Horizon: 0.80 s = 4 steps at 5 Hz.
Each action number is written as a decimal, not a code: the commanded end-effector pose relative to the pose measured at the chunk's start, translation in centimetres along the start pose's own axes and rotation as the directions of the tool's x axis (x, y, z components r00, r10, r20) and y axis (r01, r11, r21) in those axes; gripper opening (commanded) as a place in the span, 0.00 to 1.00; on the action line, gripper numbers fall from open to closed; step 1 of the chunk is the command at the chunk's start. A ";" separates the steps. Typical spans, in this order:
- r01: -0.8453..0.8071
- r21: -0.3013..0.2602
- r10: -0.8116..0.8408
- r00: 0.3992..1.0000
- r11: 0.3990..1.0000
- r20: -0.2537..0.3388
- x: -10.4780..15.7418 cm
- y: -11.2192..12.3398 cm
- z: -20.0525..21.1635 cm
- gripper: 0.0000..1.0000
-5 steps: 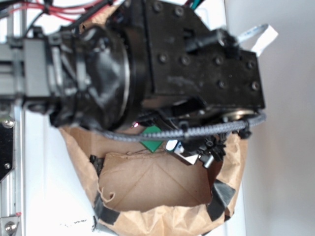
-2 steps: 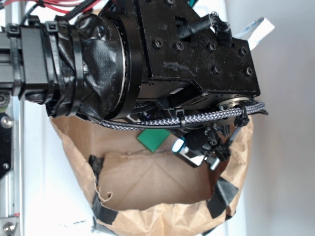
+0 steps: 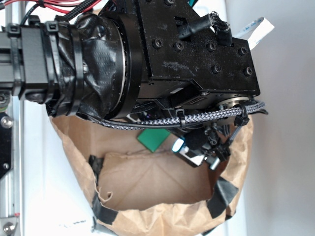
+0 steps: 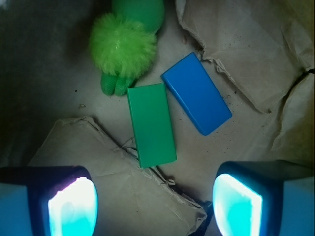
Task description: Grab the green block.
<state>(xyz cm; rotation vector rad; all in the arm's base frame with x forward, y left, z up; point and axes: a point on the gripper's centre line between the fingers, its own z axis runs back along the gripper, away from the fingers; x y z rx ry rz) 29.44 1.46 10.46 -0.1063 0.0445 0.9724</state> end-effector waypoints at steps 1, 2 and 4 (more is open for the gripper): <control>0.010 -0.037 -0.005 0.991 0.999 0.133 0.9 1.0 -1.8 1.00; -0.015 -0.060 0.023 0.991 0.998 0.133 2.1 0.5 -1.8 1.00; 0.032 -0.067 -0.023 0.991 0.997 0.132 3.4 0.5 -3.4 1.00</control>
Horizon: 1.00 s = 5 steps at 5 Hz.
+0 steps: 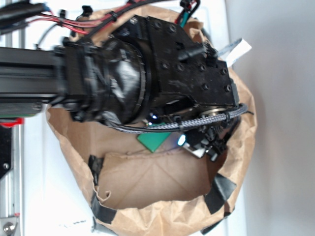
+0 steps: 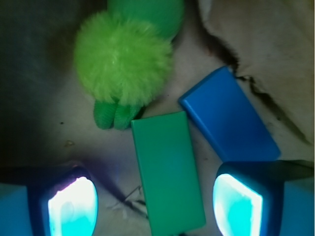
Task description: Grab the green block.
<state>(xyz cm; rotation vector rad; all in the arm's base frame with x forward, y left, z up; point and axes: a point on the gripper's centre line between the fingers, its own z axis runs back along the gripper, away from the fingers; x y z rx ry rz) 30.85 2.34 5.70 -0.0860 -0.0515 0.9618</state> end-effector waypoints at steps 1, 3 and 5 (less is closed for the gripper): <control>0.028 -0.038 -0.026 0.999 0.999 0.044 1.5 1.1 0.8 1.00; 0.044 -0.027 -0.043 0.999 0.999 0.033 1.8 1.8 -0.7 1.00; 0.068 -0.093 -0.067 0.998 0.993 0.013 0.1 1.6 -1.3 1.00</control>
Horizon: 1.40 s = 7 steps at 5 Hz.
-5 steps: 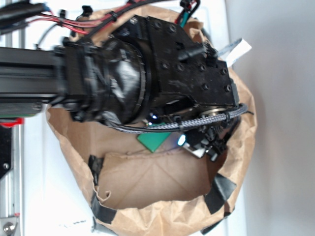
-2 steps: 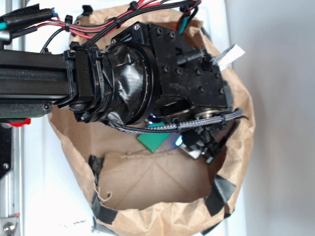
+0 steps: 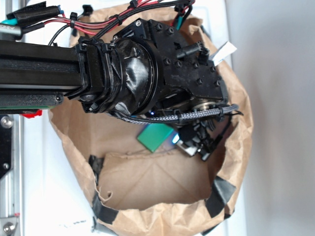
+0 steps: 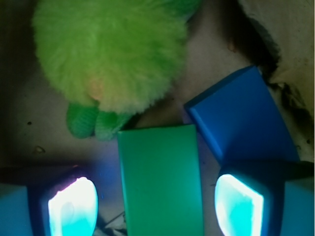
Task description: Grab the green block.
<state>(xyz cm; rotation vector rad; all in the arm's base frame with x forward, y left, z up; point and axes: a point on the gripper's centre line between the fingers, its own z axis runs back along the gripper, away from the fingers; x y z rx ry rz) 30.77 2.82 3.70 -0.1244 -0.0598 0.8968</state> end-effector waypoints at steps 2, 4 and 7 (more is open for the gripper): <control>0.060 -0.118 -0.050 0.995 0.991 0.085 -3.1 1.6 0.0 1.00; 0.078 -0.102 -0.068 0.993 0.992 0.099 -3.8 2.9 -1.2 1.00; 0.063 -0.075 -0.058 0.996 0.995 0.072 -6.2 1.7 -2.1 1.00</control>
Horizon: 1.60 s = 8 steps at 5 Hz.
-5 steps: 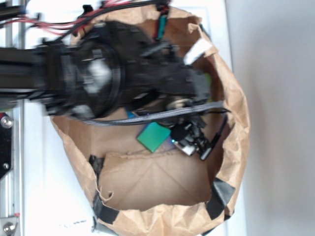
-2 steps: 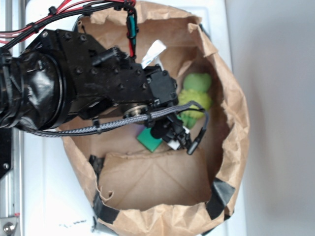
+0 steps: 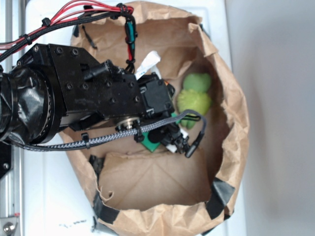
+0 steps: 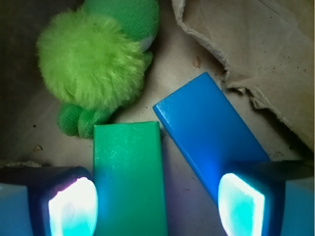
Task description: Grab the green block.
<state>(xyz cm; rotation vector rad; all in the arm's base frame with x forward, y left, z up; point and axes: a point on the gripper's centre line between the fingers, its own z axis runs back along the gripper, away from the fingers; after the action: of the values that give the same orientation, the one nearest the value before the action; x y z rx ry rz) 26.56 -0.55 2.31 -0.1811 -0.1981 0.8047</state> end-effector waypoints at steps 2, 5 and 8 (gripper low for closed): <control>-0.049 0.031 0.049 0.999 0.998 -0.020 -2.1 -1.8 -2.0 1.00; -0.023 0.039 0.024 0.999 0.999 -0.035 -3.3 -2.3 -2.3 1.00; -0.016 0.039 0.017 0.999 0.999 -0.035 -2.3 -1.1 -2.6 0.00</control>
<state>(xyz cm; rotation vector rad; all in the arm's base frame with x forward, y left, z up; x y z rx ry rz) 27.51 -4.18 0.36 -0.1719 -0.1664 0.7972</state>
